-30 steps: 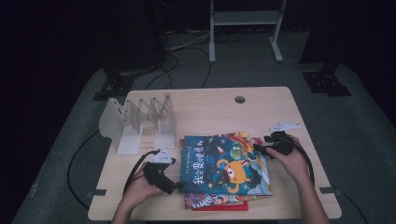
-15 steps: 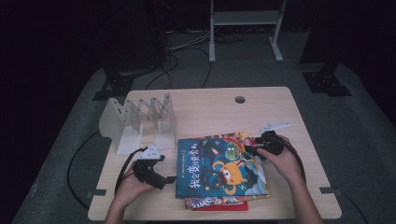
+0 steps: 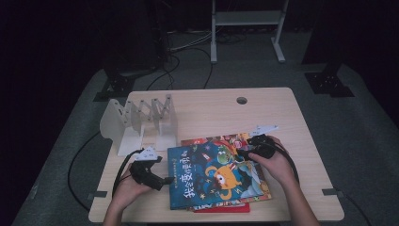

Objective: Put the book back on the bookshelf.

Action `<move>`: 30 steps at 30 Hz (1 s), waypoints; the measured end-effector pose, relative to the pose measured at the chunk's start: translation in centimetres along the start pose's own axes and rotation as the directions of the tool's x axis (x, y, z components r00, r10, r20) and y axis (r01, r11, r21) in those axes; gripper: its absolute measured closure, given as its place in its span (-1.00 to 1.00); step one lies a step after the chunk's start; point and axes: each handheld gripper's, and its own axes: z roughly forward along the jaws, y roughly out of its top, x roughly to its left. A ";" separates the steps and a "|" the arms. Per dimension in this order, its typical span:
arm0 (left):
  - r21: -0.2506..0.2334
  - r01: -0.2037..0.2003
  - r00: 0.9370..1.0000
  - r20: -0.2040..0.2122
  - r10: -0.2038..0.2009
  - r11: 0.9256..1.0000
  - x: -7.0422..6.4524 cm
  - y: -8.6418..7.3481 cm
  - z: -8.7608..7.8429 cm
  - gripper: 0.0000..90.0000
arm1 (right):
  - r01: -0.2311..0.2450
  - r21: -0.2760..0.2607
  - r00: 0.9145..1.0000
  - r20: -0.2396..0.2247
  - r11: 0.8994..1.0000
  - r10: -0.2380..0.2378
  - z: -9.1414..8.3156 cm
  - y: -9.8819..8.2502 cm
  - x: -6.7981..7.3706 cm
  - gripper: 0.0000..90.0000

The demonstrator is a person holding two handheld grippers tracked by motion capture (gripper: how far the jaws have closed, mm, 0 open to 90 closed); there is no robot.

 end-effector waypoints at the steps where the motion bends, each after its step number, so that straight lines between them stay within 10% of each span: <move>1: 0.001 -0.001 1.000 -0.001 0.001 1.000 0.0 0.0 0.0 -1.00 | -0.001 -0.009 1.000 -0.002 1.000 0.001 -0.4 -0.2 -0.1 -0.29; 11: 0.010 0.024 1.000 -0.015 -0.024 1.000 -0.2 -0.5 -0.3 -1.00 | 0.012 -0.035 1.000 0.003 0.999 -0.011 -5.0 -4.7 -2.5 -0.32; 30: 0.027 0.053 0.998 0.013 -0.054 0.998 -0.2 -1.2 0.3 -1.00 | 0.123 -0.026 0.991 -0.056 0.992 -0.124 -5.2 -6.2 -0.5 -0.25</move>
